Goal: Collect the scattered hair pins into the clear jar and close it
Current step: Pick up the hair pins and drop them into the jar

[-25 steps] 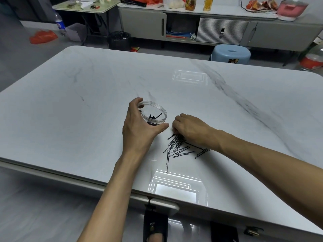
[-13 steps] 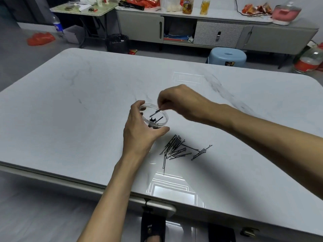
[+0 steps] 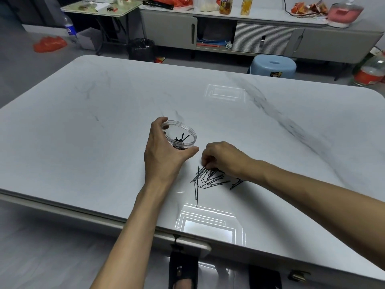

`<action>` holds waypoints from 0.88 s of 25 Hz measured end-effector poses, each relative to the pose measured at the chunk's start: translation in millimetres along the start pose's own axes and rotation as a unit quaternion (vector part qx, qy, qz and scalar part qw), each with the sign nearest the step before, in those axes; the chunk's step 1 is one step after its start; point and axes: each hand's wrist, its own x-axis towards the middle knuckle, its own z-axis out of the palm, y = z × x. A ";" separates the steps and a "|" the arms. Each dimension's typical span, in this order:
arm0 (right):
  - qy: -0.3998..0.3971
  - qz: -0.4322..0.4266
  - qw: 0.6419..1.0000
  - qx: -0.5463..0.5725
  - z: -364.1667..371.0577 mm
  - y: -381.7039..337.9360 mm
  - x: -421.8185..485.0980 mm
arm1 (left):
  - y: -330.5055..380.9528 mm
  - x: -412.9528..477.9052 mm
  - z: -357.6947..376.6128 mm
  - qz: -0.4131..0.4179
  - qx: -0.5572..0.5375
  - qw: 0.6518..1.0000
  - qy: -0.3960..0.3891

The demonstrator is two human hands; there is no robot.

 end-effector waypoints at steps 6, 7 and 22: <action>-0.055 -0.058 0.988 -0.129 -6.3 -2.9 3.4 | -1.1 0.2 0.9 0.001 -0.001 1.000 -0.010; -0.052 -0.066 0.986 -0.141 -6.6 -1.7 2.3 | -1.0 0.1 1.2 0.002 -0.001 1.000 -0.010; 0.187 -0.121 0.974 -0.052 -76.7 -41.7 20.8 | 2.9 -2.7 6.5 0.015 -0.006 0.999 -0.034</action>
